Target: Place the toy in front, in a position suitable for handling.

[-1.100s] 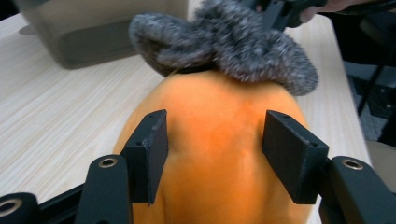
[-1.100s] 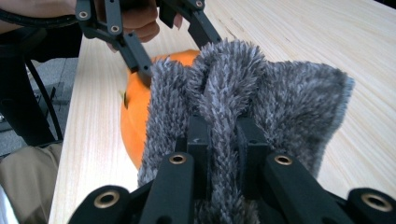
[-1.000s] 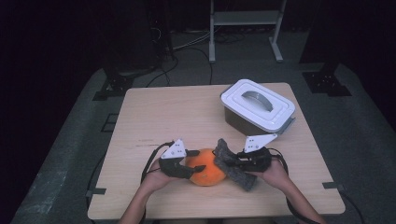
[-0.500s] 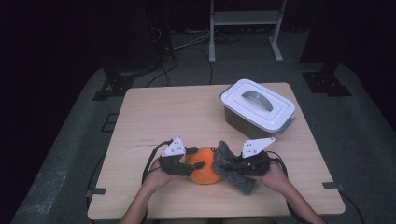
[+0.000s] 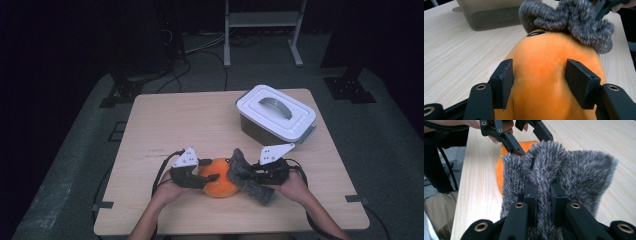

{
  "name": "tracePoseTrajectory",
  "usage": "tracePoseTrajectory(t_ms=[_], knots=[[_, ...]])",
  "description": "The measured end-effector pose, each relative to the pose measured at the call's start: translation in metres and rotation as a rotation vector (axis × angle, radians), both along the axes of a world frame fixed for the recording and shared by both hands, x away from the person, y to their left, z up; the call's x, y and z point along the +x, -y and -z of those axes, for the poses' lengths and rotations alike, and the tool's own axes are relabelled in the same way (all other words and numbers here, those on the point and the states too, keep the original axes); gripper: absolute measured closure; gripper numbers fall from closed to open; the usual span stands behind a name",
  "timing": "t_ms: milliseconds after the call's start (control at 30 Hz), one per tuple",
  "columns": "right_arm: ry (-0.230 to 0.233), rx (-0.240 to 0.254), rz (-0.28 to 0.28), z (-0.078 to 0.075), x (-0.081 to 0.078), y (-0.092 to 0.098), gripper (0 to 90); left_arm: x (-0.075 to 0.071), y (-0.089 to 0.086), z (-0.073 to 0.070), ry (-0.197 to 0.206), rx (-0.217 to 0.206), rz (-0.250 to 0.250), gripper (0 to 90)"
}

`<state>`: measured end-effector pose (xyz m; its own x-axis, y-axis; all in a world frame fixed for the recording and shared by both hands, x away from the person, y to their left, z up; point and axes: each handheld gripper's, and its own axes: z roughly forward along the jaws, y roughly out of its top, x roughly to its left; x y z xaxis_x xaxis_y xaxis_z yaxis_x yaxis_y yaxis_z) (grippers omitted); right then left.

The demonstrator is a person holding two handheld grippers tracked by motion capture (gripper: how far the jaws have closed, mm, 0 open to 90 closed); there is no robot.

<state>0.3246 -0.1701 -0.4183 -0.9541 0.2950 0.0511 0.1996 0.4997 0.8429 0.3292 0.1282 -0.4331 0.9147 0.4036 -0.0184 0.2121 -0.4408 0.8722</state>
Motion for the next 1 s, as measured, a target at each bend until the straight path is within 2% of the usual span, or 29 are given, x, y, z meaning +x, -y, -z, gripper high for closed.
tracePoseTrajectory(t_ms=[67, 233, 400, 567, 633, 700, 767, 900, 1000], knots=[[-0.016, 0.010, 0.000, 0.004, -0.001, 0.003, 78.1, 0.000, 0.001, 0.000, 0.002, -0.001, 0.004, 39.8], [-0.033, -0.029, 0.013, 0.011, -0.005, 0.020, 78.0, -0.002, 0.003, 0.001, -0.007, -0.004, 0.034, 39.8], [-0.016, 0.027, 0.033, -0.003, 0.001, 0.019, 78.0, -0.005, 0.004, 0.001, -0.008, 0.004, 0.092, 40.0], [-0.031, 0.011, -0.003, 0.002, 0.005, 0.002, 78.0, -0.006, 0.000, -0.003, -0.017, 0.002, 0.119, 37.0], [-0.032, 0.018, -0.006, 0.003, 0.002, 0.003, 78.0, -0.006, -0.002, -0.007, -0.008, -0.019, 0.111, 34.5], [-0.035, 0.018, -0.010, 0.005, -0.001, 0.005, 78.0, -0.006, 0.000, -0.009, -0.002, -0.013, 0.096, 32.2], [-0.038, 0.023, -0.021, 0.008, -0.003, 0.007, 78.0, -0.006, 0.001, -0.008, -0.014, -0.005, 0.096, 31.1], [-0.048, 0.017, -0.034, 0.011, -0.009, 0.010, 77.9, -0.008, 0.004, -0.003, -0.033, 0.002, 0.120, 31.8], [-0.057, -0.001, -0.055, 0.010, -0.012, 0.016, 77.8, -0.012, 0.008, -0.003, -0.019, 0.031, 0.167, 33.3]])
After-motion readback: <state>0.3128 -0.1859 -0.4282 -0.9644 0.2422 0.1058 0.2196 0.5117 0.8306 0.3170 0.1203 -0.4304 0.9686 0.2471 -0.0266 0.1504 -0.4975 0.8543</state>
